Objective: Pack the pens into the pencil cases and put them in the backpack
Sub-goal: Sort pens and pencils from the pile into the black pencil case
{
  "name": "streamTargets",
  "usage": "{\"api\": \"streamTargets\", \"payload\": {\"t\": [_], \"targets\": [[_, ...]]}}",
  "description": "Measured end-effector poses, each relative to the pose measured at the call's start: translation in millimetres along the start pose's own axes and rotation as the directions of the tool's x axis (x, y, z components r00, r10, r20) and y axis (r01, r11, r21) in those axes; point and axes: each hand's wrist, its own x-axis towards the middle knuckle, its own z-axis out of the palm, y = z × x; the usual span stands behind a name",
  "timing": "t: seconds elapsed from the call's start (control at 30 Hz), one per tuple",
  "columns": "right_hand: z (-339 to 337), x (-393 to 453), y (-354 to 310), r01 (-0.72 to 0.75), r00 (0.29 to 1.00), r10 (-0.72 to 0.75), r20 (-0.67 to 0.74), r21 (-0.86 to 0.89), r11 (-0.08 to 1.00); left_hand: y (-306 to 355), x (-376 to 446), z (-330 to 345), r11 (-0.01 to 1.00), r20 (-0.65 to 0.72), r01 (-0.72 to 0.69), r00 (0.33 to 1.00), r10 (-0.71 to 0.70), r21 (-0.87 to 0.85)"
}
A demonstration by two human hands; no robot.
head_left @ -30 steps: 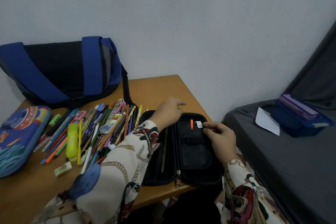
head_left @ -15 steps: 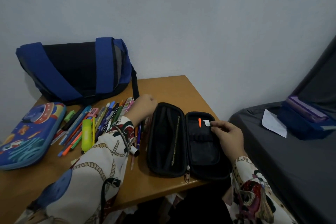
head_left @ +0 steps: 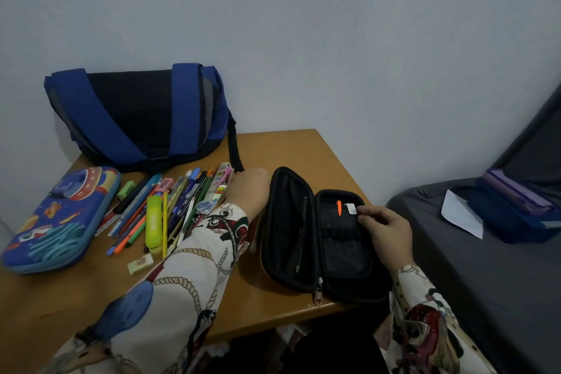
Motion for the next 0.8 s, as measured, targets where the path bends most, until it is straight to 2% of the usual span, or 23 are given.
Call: {"api": "streamTargets", "payload": {"t": [0.17,0.6,0.77,0.8], "targets": [[1,0,-1,-0.015,1.000,0.015,0.000,0.002,1.000,-6,-5,6,0.986,0.025,0.036,0.999,-0.040,0.161],[-1,1,-2,-0.028,1.000,0.028,0.005,-0.015,0.999,-14,-9,16,0.955,-0.002,-0.010,1.000,0.011,0.297],[-1,9,-13,-0.111,0.993,0.113,0.043,-0.049,0.993,-16,-11,16,0.973,-0.041,0.029,0.999,-0.020,0.228],[0,11,-16,-0.113,0.992,0.118,0.047,-0.109,0.988,-17,-10,14,0.980,-0.041,0.051,0.998,-0.044,0.192]]}}
